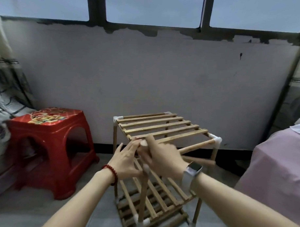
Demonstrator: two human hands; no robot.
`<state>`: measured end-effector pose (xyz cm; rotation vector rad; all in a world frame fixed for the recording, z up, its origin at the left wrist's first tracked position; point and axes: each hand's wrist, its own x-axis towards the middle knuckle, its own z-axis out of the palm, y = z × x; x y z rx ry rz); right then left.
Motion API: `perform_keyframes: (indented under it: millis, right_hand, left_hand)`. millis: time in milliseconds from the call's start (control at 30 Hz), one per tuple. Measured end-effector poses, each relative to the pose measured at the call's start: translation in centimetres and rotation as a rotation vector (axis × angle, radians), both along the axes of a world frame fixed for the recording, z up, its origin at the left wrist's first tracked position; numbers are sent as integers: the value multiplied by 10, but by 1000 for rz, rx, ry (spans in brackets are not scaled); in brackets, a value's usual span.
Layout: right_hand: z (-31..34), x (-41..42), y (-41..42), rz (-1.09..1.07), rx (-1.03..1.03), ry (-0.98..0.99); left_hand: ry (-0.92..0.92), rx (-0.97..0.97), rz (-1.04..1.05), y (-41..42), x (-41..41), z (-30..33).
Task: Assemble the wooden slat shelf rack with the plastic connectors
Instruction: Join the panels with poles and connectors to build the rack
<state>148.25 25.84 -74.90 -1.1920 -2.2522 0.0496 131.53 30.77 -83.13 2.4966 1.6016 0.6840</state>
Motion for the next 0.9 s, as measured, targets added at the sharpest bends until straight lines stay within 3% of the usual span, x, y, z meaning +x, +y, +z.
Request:
perform_keyframes:
  millis: [33, 100, 133, 233, 267, 367, 433, 567, 600, 667, 700, 900]
  right_hand:
    - [-15, -2, -1, -11, -92, -201]
    - [-2, 1, 11, -40, -71, -339]
    - [19, 4, 18, -67, -38, -297]
    - [54, 12, 28, -36, 174, 290]
    - [44, 12, 23, -20, 183, 326]
    - [-19, 4, -3, -24, -36, -234]
    - [-8, 8, 7, -45, -41, -287]
    - [37, 6, 17, -39, 135, 258]
    - [28, 2, 11, -40, 127, 226]
    - [-10, -4, -1, -34, -82, -78]
    - [-24, 0, 2, -33, -159, -127]
    - [-17, 39, 44, -41, -251, 391]
  left_hand:
    - [6, -15, 3, 0, -1, -2]
    - [-8, -28, -9, -1, -3, -3]
    - [-13, -29, -6, -1, -4, -2]
    - [-26, -27, -4, 3, -8, -3]
    - [-35, -27, -5, 3, -9, -4]
    - [-11, -31, -9, 2, -13, -2]
    - [-7, -19, -14, 1, -13, -4]
    - [-15, -8, -11, 2, -11, -6]
    - [-18, 1, -10, 2, -11, -6]
    - [17, 41, -7, 0, -12, -7]
    - [40, 72, -8, -1, -13, -7]
    - [159, 392, -38, -3, -6, -2]
